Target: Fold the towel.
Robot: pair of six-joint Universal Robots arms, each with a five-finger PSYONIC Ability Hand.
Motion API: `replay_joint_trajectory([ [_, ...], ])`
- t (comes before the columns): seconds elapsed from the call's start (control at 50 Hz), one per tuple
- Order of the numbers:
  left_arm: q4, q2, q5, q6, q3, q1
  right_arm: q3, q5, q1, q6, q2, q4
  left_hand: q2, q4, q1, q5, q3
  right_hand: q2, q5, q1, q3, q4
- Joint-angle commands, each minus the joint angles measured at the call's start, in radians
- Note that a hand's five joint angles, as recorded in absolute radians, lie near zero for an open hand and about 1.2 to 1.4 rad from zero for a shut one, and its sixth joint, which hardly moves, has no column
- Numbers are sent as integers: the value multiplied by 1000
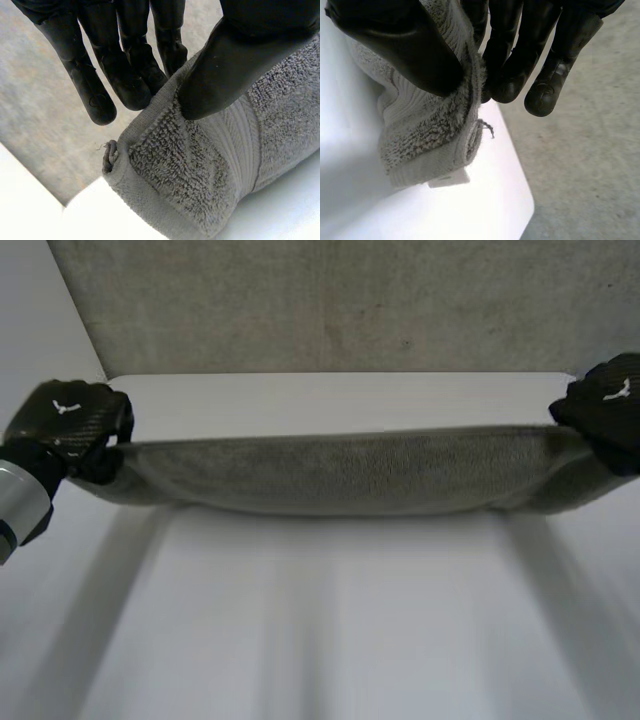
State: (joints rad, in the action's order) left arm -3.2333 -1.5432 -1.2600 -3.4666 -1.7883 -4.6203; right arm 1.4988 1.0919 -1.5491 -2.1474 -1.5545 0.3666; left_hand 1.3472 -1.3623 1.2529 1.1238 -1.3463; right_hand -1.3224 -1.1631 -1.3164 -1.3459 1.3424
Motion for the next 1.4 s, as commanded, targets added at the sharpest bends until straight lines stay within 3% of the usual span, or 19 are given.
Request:
replay_joint_trajectory([
  [0.02,-11,-243,36,1,88,12,-66,9,-22,24,221,-67,49,-34,143,98,-50,-74,-59,-80,-50,54],
  [0.16,-11,-485,25,0,300,46,-199,28,-71,20,425,-144,49,-34,143,98,-50,-74,-59,-80,-50,54],
  [0.3,-11,-719,-27,0,588,81,-366,123,-135,6,635,-271,49,-34,143,98,-50,-74,-59,-80,-50,54],
  [0.56,-39,-977,-54,0,947,141,-512,207,-213,3,830,-481,49,-34,143,98,-50,-74,-59,-80,-50,54],
  [0.7,-46,-1029,-70,3,991,155,-566,232,-230,6,889,-520,49,-34,143,98,-50,-34,-19,-40,-10,14],
  [0.72,-46,-1029,-70,3,991,155,-577,239,-232,6,899,-520,49,-34,143,98,-50,298,313,292,321,-317],
  [0.74,-52,-1035,-71,1,989,156,-589,249,-233,4,907,-520,-230,245,-135,-181,229,690,706,684,714,-710],
  [0.76,-57,-1037,-76,0,986,156,-589,249,-233,4,907,-520,-567,582,-472,-518,566,694,709,688,718,-714],
  [0.78,-57,-1037,-76,0,986,156,-600,261,-236,3,915,-522,-570,585,-476,-521,569,982,997,976,1006,-1002],
  [0.8,-57,-1035,-78,0,983,155,-609,276,-238,0,916,-522,-727,742,-633,-678,726,1148,1163,1142,1171,-1168],
  [0.86,-56,-1023,-81,3,977,156,-614,292,-238,-16,915,-522,-884,899,-789,-835,883,1148,1163,1142,1171,-1168],
  [0.98,-51,-912,-130,38,903,155,-595,309,-238,-229,817,-512,-1075,1090,-980,-1026,1074,1148,1163,1142,1171,-1168],
  [1.12,-60,-700,-144,95,712,155,-413,299,-230,-419,560,-491,-1101,1116,-1007,-1052,1101,1148,1163,1142,1171,-1168],
  [1.28,-75,-466,-140,121,435,156,-162,270,-224,-410,346,-408,-1101,1117,-1007,-1052,1101,1148,1163,1142,1171,-1168],
  [1.4,-172,-356,-140,147,197,155,-26,256,-217,-393,315,-299,-1101,1117,-1007,-1052,1101,1148,1163,1142,1171,-1168],
])
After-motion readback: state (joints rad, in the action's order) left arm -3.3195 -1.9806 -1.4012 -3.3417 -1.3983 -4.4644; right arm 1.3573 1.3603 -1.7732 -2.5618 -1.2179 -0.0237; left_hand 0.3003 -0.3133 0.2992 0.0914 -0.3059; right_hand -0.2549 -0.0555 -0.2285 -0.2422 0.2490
